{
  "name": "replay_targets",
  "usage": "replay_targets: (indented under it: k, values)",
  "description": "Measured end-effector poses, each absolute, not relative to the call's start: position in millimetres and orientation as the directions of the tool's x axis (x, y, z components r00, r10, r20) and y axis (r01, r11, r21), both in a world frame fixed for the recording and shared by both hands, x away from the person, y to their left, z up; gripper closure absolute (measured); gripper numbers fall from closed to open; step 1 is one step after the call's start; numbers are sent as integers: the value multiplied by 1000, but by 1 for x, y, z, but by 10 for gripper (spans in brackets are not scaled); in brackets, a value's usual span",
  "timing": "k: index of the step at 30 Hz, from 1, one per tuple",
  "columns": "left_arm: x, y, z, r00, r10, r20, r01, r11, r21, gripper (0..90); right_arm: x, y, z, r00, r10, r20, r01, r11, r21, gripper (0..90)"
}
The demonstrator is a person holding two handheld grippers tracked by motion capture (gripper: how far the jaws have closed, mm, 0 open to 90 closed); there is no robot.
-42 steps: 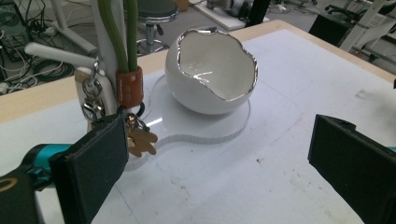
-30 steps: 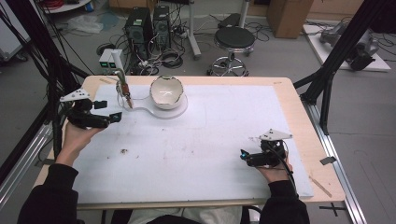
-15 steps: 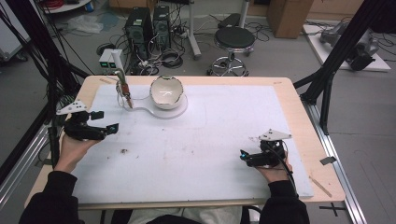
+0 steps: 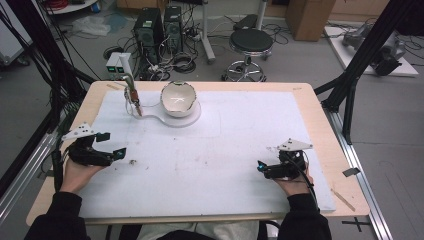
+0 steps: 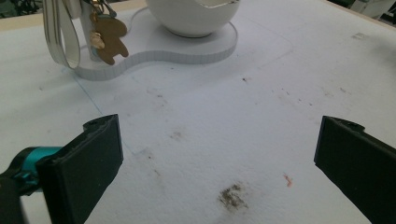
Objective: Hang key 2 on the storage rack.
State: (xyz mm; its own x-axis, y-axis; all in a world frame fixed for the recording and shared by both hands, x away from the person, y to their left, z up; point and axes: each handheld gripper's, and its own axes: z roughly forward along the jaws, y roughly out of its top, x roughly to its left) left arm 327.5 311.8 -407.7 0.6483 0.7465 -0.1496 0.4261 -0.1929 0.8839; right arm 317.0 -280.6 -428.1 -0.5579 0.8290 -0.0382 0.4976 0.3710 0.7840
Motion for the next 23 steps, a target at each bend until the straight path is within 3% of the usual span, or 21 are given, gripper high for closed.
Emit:
replay_targets:
  k: [23]
  values:
    - [310, 310, -428, 655, 735, -174, 461, -207, 863, 17, 316, -281, -427, -560, 828, -40, 491, 370, 789, 6]
